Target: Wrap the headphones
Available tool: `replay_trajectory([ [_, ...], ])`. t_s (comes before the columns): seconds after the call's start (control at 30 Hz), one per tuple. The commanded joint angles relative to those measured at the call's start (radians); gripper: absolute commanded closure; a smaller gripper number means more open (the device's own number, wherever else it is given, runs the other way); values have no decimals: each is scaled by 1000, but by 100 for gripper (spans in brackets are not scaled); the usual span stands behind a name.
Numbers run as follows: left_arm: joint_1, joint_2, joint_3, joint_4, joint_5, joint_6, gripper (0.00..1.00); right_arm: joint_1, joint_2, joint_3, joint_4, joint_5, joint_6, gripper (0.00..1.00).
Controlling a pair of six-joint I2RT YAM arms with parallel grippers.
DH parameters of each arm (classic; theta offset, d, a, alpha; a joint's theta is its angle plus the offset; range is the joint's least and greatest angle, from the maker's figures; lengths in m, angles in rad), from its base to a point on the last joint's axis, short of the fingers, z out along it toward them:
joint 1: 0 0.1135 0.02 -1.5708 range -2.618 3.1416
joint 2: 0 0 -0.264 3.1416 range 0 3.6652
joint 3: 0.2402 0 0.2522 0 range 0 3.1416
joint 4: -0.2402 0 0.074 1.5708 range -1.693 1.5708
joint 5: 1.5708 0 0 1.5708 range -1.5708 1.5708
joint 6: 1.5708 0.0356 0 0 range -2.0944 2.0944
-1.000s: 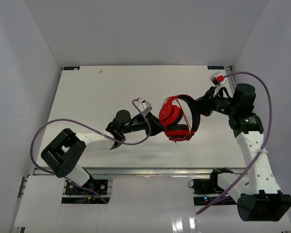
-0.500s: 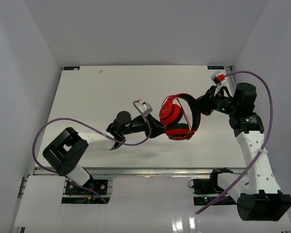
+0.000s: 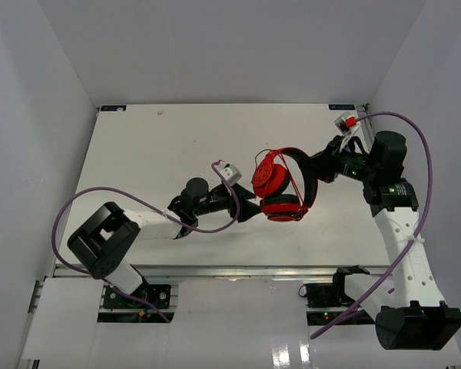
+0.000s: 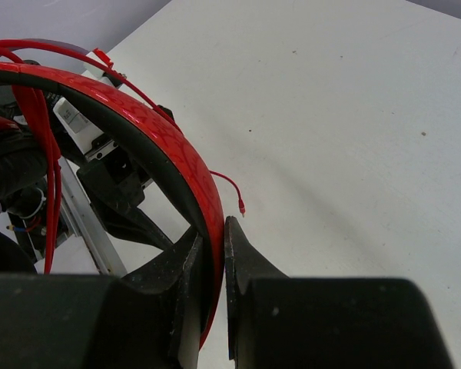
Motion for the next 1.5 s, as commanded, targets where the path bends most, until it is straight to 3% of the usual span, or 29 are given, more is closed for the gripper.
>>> replay_trajectory([
  [0.0, 3, -32, -6, 20, -68, 12, 19, -4, -7, 56, 65, -48, 60, 92],
  [0.27, 3, -34, 13, 2, -227, 36, 17, -4, -7, 65, 67, -62, 74, 92],
  [0.73, -2, 133, 71, 221, 111, -103, 23, -7, -16, 53, 84, -77, 100, 92],
  [0.97, -1, 133, 88, 180, 107, -90, 23, -9, -14, 54, 87, -79, 102, 92],
  [1.27, -1, 124, 74, 139, -22, -73, 24, -10, -18, 53, 89, -84, 106, 92],
  [1.47, -3, 142, 88, 150, 19, -78, 30, -11, -16, 52, 96, -91, 112, 92],
])
